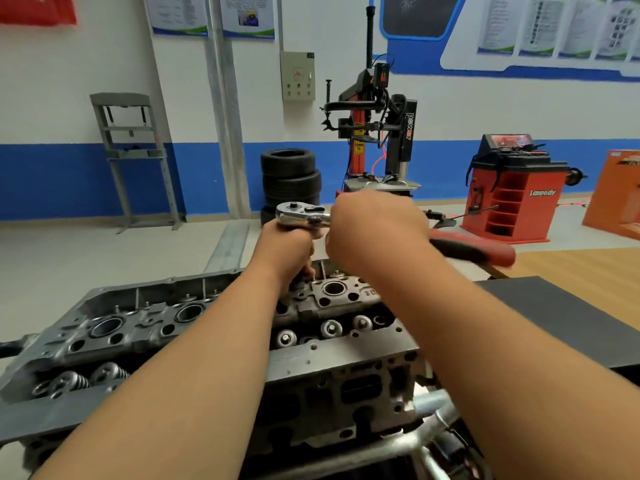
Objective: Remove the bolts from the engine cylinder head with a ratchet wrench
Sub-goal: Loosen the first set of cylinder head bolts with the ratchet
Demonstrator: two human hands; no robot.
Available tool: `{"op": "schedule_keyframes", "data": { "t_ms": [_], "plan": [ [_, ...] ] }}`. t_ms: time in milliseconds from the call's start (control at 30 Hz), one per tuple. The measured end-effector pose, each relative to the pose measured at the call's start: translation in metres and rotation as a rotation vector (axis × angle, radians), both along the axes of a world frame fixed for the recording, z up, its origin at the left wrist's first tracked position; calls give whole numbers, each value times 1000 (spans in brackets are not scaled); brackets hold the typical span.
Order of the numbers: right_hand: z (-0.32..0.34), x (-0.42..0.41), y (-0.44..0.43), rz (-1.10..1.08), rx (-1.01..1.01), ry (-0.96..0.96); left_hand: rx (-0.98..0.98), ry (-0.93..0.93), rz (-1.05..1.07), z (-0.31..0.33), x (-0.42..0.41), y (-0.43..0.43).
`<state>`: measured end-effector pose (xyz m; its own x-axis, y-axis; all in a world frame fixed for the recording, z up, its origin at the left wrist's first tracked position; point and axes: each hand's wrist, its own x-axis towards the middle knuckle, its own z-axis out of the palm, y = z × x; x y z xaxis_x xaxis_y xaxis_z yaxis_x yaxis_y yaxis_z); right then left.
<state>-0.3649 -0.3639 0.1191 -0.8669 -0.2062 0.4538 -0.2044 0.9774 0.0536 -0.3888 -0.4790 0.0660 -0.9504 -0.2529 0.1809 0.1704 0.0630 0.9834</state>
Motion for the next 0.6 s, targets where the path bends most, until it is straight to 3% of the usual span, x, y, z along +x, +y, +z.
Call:
{"op": "schedule_keyframes", "data": {
  "t_ms": [33, 367, 600],
  "plan": [
    [2, -10, 2, -9, 2, 0, 57, -9, -4, -3, -4, -1],
    [4, -86, -10, 217, -76, -125, -119, 19, -58, -4, -13, -10],
    [5, -29, 5, -19, 43, -68, -163, -11, 13, -5, -16, -3]
  ]
}}
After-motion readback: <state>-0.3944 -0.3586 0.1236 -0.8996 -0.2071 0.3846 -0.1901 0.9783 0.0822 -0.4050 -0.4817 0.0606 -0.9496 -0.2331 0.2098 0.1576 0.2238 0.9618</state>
